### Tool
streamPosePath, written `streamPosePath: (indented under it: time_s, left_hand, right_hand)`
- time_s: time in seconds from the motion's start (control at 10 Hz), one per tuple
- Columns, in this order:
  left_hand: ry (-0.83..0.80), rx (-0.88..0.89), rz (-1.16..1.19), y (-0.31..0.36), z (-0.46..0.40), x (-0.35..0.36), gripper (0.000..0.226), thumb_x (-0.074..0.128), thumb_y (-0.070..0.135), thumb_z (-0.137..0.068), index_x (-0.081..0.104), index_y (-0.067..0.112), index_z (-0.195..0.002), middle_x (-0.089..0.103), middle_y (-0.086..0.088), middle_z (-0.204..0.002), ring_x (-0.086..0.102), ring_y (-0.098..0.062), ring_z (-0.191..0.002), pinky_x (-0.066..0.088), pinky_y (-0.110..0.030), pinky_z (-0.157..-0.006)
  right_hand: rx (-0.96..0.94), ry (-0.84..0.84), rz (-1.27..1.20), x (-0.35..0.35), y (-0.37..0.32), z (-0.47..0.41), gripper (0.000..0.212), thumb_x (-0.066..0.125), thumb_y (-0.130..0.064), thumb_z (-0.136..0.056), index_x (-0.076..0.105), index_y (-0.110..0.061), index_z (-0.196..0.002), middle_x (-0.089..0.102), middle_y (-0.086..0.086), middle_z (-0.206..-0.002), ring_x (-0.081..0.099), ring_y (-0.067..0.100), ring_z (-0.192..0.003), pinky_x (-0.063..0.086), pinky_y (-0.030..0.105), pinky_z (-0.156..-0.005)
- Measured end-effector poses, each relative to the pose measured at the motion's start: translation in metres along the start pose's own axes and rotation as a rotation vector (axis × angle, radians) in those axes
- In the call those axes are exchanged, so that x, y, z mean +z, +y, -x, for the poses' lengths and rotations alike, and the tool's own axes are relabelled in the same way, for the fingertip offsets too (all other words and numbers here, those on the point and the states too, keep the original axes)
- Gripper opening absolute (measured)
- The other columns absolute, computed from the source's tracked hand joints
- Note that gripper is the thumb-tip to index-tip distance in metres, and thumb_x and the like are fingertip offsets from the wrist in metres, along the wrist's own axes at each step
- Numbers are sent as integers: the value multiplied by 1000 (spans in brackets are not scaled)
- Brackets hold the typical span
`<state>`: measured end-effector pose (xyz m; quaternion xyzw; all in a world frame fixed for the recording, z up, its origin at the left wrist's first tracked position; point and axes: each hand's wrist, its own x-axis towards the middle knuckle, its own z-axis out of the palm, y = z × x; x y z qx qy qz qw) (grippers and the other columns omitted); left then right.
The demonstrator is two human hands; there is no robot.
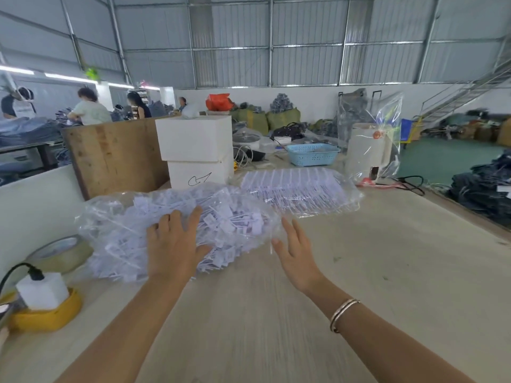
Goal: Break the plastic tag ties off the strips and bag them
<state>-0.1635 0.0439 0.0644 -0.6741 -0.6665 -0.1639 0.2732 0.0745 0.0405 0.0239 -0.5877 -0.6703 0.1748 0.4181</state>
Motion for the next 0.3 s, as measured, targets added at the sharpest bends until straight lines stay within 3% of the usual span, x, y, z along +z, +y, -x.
streamPosePath:
  time_s: [0.1,0.2,0.3]
  left_hand:
    - [6,37,70,32,5,-4,94,61,49,-82,5,19,-151,11,-21,-154,10,-38,-142,12,-51,-112]
    - [93,243,199,79,28,-17,98,72,37,-70,20,6,-148,11,-18,-156,9,-33,-144,11,-51,-113]
    - [62,321,246,112,55,-15,98,63,38,-75,7,0,-146,-2,-17,-156,-4,-31,-144,3,-46,-115]
  right_hand:
    - [109,-119,305,-11,23,12,55,39,-44,-96,23,-26,-145,8,5,-156,1,21,-144,0,46,-115]
    - [152,-235,474,-19,35,31,57,43,-44,-92,26,-27,-143,13,3,-155,4,22,-144,-3,50,-114]
    - [114,-234,564,-21,39,45,54,39,-47,-92,31,-26,-141,22,3,-152,15,20,-141,0,49,-113]
